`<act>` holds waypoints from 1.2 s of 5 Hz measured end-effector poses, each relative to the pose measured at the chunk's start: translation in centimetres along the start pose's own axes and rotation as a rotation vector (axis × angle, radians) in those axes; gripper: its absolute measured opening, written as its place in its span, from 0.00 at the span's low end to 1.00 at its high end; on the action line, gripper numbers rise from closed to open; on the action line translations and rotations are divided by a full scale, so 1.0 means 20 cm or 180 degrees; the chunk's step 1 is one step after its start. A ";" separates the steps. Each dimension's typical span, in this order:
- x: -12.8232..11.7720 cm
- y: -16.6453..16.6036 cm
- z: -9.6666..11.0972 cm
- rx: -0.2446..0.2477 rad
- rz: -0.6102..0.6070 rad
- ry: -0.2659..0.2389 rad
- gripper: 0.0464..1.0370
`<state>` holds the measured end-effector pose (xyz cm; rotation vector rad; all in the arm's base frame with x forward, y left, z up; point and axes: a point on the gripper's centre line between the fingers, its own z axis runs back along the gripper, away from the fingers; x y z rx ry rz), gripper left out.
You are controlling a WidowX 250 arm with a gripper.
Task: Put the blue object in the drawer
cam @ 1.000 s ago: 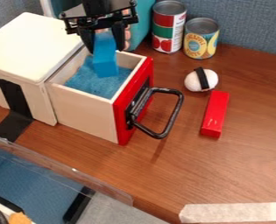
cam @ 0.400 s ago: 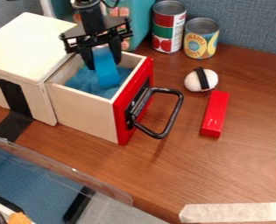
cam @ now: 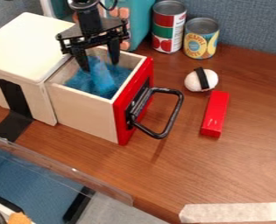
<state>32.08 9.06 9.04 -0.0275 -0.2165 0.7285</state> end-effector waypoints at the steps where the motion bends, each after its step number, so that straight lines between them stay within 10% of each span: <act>1: -0.01 0.01 0.00 0.0036 -0.0024 0.0048 0.98; 6: -0.06 0.05 0.29 0.0288 -0.0325 0.0119 0.96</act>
